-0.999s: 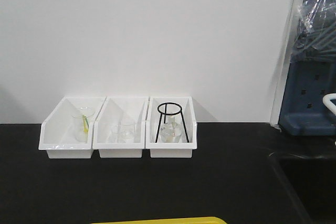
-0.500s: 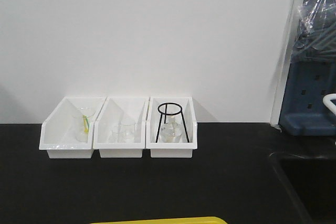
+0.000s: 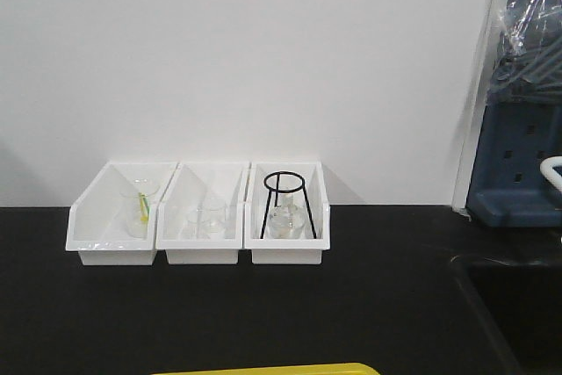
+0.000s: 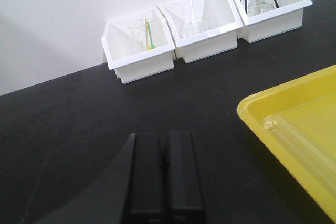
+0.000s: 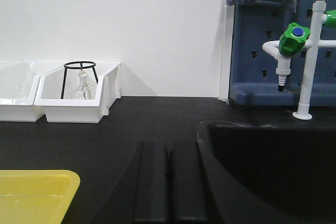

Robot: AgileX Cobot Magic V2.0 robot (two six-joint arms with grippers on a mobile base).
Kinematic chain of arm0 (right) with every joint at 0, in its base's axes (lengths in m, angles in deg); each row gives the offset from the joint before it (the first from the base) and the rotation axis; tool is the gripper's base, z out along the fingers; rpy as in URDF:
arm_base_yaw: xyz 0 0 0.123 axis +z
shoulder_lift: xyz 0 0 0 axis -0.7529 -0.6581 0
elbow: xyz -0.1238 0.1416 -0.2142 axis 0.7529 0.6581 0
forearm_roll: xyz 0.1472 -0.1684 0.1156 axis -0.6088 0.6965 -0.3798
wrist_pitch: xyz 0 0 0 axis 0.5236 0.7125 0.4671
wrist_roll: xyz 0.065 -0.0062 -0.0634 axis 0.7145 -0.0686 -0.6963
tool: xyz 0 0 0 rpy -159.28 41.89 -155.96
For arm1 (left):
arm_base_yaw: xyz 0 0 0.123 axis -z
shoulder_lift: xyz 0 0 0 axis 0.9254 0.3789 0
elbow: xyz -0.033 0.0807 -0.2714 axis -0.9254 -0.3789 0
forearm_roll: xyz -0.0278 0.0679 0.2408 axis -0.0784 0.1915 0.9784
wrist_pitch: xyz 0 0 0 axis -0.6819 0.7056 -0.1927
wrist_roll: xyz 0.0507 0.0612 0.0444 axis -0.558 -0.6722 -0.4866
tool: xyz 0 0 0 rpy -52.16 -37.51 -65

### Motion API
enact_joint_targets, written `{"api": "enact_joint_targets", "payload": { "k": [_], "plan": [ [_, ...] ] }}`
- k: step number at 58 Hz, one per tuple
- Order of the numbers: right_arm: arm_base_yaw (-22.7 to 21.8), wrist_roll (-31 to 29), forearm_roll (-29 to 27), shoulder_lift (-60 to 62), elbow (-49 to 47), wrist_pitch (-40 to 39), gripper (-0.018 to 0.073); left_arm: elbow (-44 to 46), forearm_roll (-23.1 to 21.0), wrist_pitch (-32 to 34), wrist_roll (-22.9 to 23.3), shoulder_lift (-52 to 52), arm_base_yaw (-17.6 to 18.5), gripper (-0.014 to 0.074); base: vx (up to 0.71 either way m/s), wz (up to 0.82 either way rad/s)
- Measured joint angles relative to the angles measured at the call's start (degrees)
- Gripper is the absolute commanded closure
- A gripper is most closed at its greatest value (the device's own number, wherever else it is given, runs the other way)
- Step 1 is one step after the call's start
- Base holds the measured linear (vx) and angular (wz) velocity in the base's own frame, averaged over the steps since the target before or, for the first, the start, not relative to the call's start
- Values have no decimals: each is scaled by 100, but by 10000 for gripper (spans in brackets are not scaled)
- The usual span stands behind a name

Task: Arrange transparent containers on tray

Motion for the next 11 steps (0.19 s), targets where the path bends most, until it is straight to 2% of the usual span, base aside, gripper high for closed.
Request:
{"api": "enact_joint_targets", "payload": {
  "k": [11],
  "plan": [
    [0,0,0,0,0,0,571,0,0,0,0,0,0,603,0,0]
  ]
}}
